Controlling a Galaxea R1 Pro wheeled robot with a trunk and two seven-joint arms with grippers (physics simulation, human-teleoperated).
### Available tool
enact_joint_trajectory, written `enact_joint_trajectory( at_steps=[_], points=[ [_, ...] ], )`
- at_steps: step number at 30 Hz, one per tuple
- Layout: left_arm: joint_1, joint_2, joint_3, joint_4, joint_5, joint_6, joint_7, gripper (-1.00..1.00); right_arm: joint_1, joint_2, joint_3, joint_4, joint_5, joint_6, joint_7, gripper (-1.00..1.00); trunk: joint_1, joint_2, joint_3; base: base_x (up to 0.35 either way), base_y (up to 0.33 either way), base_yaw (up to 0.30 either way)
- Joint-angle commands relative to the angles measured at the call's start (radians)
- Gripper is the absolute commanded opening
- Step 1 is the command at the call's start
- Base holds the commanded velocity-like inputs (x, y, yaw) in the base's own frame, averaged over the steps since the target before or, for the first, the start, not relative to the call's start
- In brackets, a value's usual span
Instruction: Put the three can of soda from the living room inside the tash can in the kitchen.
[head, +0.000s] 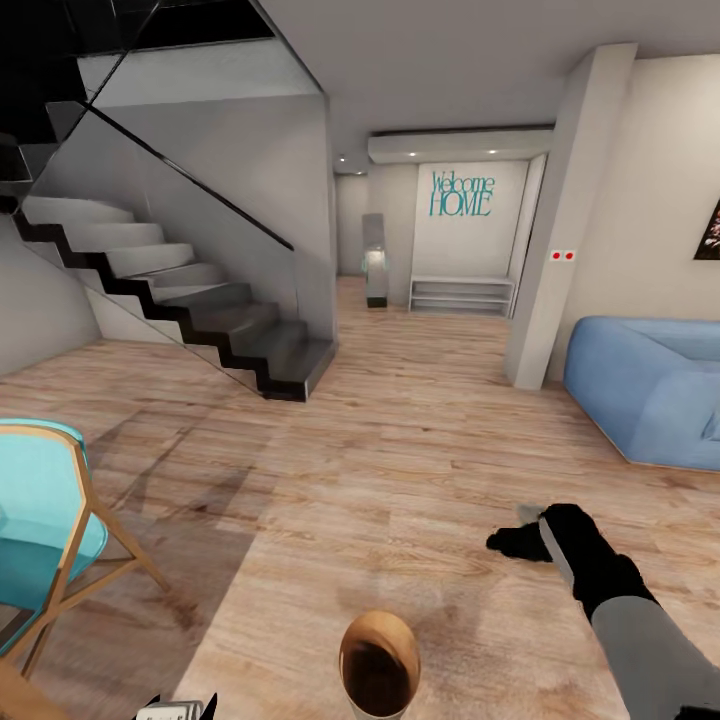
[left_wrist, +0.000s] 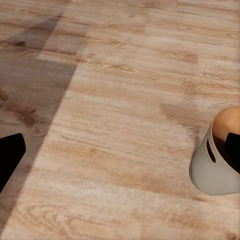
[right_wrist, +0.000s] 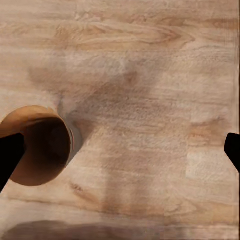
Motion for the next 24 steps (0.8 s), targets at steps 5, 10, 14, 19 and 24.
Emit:
enact_joint_trajectory(
  at_steps=[5,10,14,19,24],
  points=[
    [0.0,0.0,0.002,-0.001,0.002,-0.001,-0.007,1.0,-0.202,0.021,0.032,0.342,0.019,0.055,-0.1,1.0,0.0,-0.001,-0.001,0.0,0.0,0.0],
    [0.0,0.0,0.002,0.0,0.003,0.0,-0.007,1.0,-0.254,0.027,0.038,0.451,0.019,0.045,-0.132,1.0,0.0,-0.001,-0.001,0.0,0.009,0.0],
    [0.0,0.003,0.002,0.0,0.005,0.0,-0.012,1.0,-0.267,0.026,0.034,0.483,0.019,0.042,-0.142,1.0,0.0,-0.001,-0.001,0.0,0.161,0.0],
    [0.0,0.004,0.002,-0.001,0.007,0.001,-0.015,1.0,-0.27,0.027,0.033,0.484,0.019,0.04,-0.144,1.0,0.0,-0.001,-0.001,0.0,0.245,0.0],
    [0.001,0.004,0.002,-0.001,0.009,0.0,-0.016,1.0,-0.269,0.028,0.034,0.484,0.018,0.039,-0.145,1.0,0.0,-0.001,-0.001,0.0,0.158,0.0]
  ],
)
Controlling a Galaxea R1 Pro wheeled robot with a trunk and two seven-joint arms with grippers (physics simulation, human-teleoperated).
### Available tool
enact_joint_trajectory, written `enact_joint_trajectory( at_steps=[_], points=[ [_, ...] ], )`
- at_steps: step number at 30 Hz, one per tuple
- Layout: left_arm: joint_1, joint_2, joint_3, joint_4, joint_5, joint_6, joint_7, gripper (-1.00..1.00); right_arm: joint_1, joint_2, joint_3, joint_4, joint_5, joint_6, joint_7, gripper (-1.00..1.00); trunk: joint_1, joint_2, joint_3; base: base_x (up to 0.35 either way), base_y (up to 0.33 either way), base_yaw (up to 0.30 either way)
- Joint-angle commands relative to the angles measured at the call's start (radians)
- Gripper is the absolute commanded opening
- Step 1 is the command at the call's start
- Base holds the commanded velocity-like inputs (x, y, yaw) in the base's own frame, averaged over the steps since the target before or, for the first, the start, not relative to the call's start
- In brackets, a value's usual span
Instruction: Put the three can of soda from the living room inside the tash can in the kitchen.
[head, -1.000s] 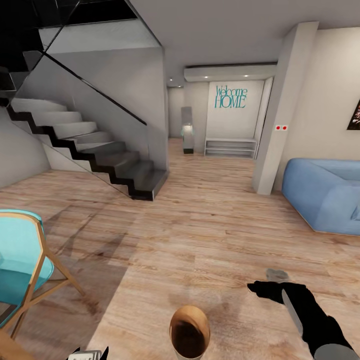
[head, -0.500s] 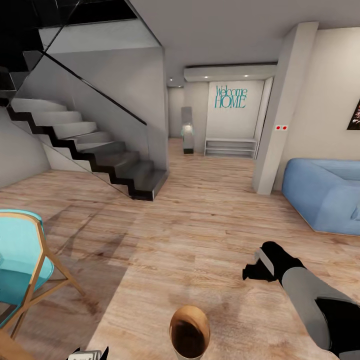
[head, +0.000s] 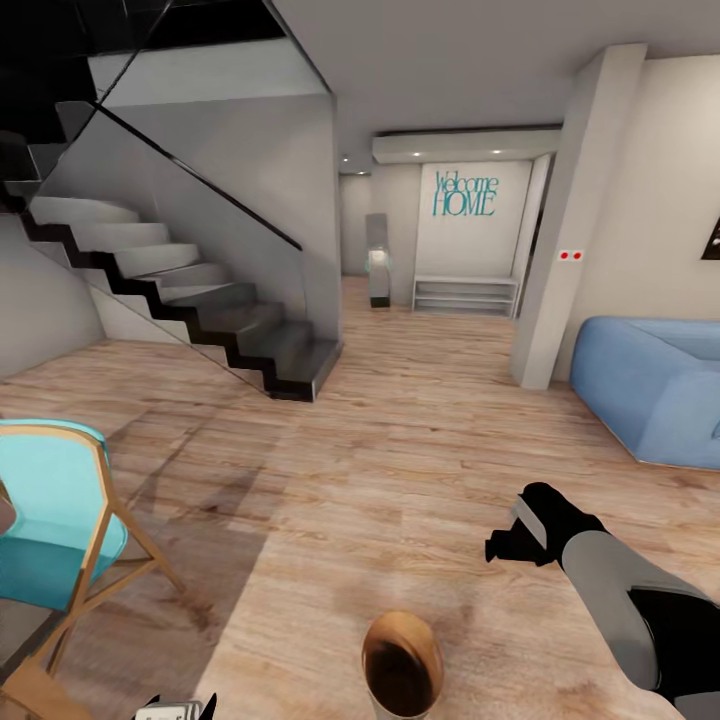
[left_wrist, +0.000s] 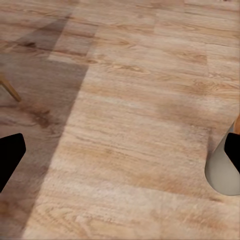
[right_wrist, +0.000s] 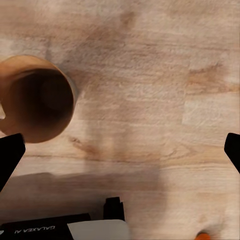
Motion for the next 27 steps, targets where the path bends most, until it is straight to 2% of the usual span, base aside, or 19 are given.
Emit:
enact_joint_trajectory(
  at_steps=[1,6,11,12,21,27],
  points=[
    [0.0,0.0,0.002,0.0,0.004,-0.001,-0.007,1.0,0.0,0.001,-0.006,-0.001,0.005,0.004,0.004,1.0,0.0,-0.001,-0.001,0.0,0.078,0.0],
    [0.0,-0.002,0.002,0.0,0.003,-0.001,-0.006,1.0,0.001,0.002,-0.006,-0.003,0.003,0.0,0.004,1.0,0.0,-0.001,-0.001,0.0,0.05,0.0],
    [0.0,-0.003,0.002,0.0,0.0,-0.001,-0.002,1.0,0.004,0.001,-0.006,-0.002,0.0,-0.064,0.005,1.0,0.0,-0.001,-0.001,0.011,0.012,0.0],
    [0.0,-0.003,0.002,0.0,-0.001,0.0,0.001,1.0,0.005,0.002,-0.004,-0.001,-0.001,-0.084,0.006,1.0,0.0,-0.001,-0.001,0.193,0.002,0.0],
    [-0.001,-0.003,0.002,0.0,-0.002,0.001,0.002,1.0,0.006,0.003,-0.001,-0.001,0.0,-0.094,0.007,1.0,0.0,-0.001,-0.001,0.263,0.021,0.0],
    [-0.002,0.001,-0.001,0.0,-0.003,0.008,-0.006,1.0,0.006,0.003,0.0,-0.001,0.0,-0.099,0.006,1.0,0.0,-0.001,-0.001,0.106,0.01,0.0]
  ],
)
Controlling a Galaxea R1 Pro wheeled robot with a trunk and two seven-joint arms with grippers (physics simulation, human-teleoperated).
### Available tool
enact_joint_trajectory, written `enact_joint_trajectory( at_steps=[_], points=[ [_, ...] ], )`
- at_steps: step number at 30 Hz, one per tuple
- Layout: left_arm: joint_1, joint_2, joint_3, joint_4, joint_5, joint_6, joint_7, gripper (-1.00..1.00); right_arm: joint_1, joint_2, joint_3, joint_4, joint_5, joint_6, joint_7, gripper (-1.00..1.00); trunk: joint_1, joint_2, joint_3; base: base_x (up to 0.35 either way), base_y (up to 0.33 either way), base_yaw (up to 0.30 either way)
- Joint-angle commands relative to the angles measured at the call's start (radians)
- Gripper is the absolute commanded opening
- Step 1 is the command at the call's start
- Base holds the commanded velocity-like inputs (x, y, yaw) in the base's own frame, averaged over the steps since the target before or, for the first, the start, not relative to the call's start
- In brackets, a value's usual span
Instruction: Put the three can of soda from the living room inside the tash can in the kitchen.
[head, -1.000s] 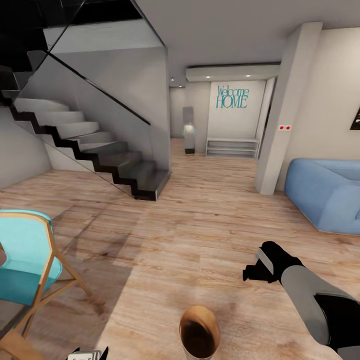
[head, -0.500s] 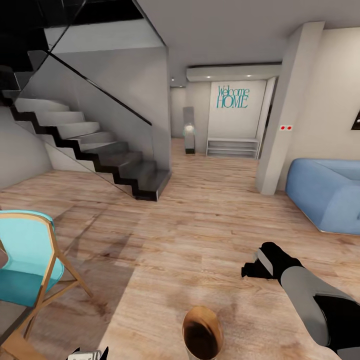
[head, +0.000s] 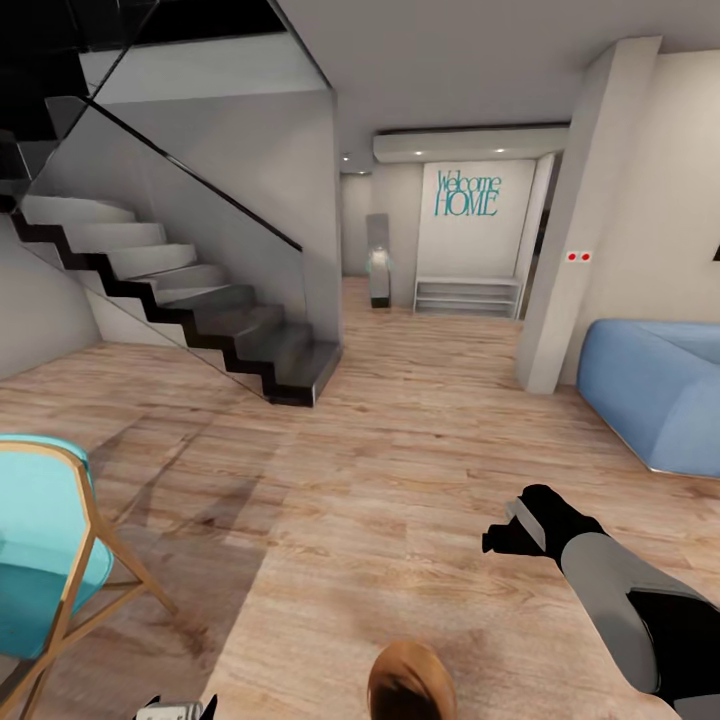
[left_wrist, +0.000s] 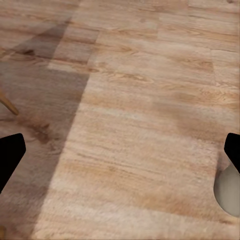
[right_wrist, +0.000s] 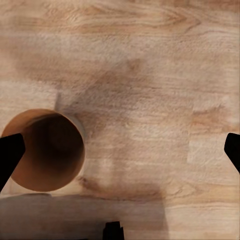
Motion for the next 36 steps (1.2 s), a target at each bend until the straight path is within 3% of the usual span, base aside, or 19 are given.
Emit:
enact_joint_trajectory(
  at_steps=[1,2,3,5,6,7,14,24,25,26,31,36],
  points=[
    [-0.001,0.0,0.001,-0.001,0.002,0.004,-0.008,1.0,0.0,0.0,-0.006,-0.002,0.005,0.004,0.004,1.0,0.0,0.0,-0.001,0.037,0.003,0.0],
    [-0.002,0.001,0.001,-0.001,0.001,0.013,-0.009,1.0,0.0,0.0,-0.006,-0.002,0.005,0.004,0.004,1.0,0.0,0.0,-0.001,0.029,0.003,0.0],
    [-0.005,0.01,-0.001,-0.009,0.004,0.109,-0.027,1.0,0.0,-0.001,-0.007,-0.002,0.006,0.004,0.004,1.0,0.0,0.0,-0.001,0.012,0.001,0.0],
    [-0.009,0.018,0.0,-0.022,0.006,0.17,-0.049,1.0,0.0,-0.001,-0.008,-0.002,0.007,0.004,0.004,1.0,0.0,0.0,-0.001,0.009,0.001,0.0],
    [-0.009,0.018,0.0,-0.022,0.006,0.17,-0.049,1.0,0.0,-0.001,-0.008,-0.002,0.007,0.004,0.004,1.0,0.0,0.0,-0.001,0.008,0.001,0.0],
    [-0.021,0.026,-0.001,-0.042,0.007,0.227,-0.073,1.0,0.0,-0.001,-0.009,-0.002,0.007,0.003,0.005,1.0,0.0,0.0,-0.001,0.005,0.0,0.0],
    [-0.079,0.041,-0.001,-0.08,0.003,0.398,-0.12,1.0,0.0,-0.004,-0.009,-0.001,0.006,0.003,0.005,1.0,0.0,0.0,-0.001,0.002,0.0,0.0],
    [-0.191,0.05,-0.001,-0.078,-0.001,0.647,-0.129,1.0,0.004,-0.005,-0.009,0.001,0.006,0.003,0.006,1.0,0.0,0.0,-0.001,0.0,0.0,0.0],
    [-0.222,0.051,-0.001,-0.073,-0.001,0.708,-0.129,1.0,0.004,-0.005,-0.008,0.001,0.006,0.003,0.006,1.0,0.0,0.0,-0.001,0.0,0.0,0.0],
    [-0.298,0.052,-0.001,-0.042,-0.001,0.815,-0.129,1.0,0.004,-0.004,-0.008,0.002,0.006,0.003,0.006,1.0,0.0,0.0,-0.001,0.0,0.0,0.0],
    [-0.368,0.053,-0.001,0.045,0.003,0.872,-0.14,1.0,0.004,-0.001,-0.006,0.006,0.005,0.003,0.005,1.0,0.0,0.0,-0.001,0.0,0.0,0.0],
    [-0.412,0.052,-0.001,0.117,0.004,0.995,-0.174,1.0,0.004,0.006,-0.002,0.005,0.004,0.003,0.005,1.0,0.0,0.0,-0.001,0.0,0.0,0.0]
  ],
)
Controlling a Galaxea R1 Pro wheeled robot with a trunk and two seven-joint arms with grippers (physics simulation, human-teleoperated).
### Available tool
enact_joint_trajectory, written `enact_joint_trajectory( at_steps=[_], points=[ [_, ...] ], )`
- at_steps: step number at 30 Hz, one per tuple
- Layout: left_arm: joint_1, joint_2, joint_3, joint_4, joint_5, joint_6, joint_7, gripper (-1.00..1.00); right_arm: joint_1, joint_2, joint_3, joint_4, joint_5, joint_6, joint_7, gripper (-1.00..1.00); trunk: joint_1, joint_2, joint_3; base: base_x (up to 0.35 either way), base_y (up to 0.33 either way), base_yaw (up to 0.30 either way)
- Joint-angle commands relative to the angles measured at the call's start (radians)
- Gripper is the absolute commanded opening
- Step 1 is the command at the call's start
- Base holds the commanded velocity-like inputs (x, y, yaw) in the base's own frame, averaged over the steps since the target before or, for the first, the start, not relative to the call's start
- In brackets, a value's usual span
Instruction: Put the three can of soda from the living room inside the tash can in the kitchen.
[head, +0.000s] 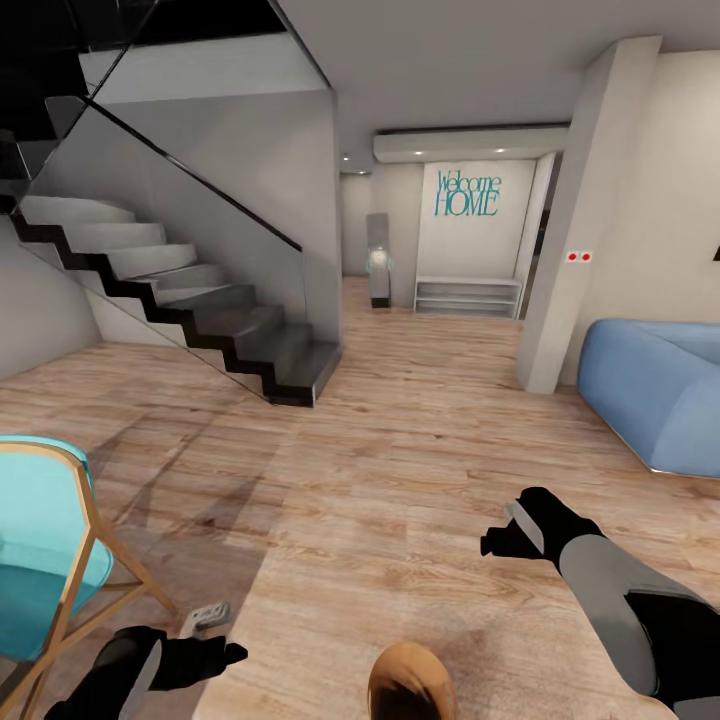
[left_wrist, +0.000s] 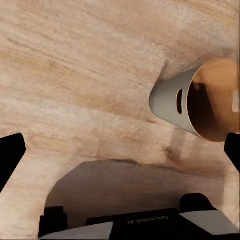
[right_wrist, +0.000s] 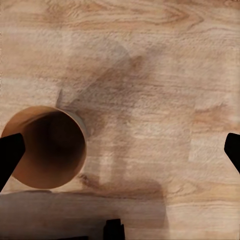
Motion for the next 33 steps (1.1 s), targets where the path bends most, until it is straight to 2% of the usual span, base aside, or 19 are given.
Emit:
enact_joint_trajectory(
  at_steps=[1,5,14,33],
  points=[
    [-0.004,0.0,0.002,0.006,0.002,0.021,-0.005,1.0,0.0,0.002,-0.005,-0.002,0.005,0.005,0.004,1.0,0.0,-0.001,-0.001,0.0,0.0,0.0],
    [-0.013,-0.001,0.002,0.025,0.003,0.051,-0.012,1.0,0.0,0.009,-0.006,-0.004,0.005,0.005,0.004,1.0,0.011,-0.022,-0.01,0.0,0.0,0.0],
    [-0.019,0.0,0.002,0.112,0.0,-0.039,-0.016,1.0,0.001,0.005,-0.012,0.004,0.01,0.005,0.004,1.0,0.046,-0.085,-0.039,0.0,0.0,0.0],
    [-0.018,-0.003,0.001,0.128,0.0,-0.123,-0.009,1.0,0.009,0.009,-0.011,0.008,0.014,0.006,0.001,1.0,0.119,-0.218,-0.098,0.0,0.0,0.0]
  ],
)
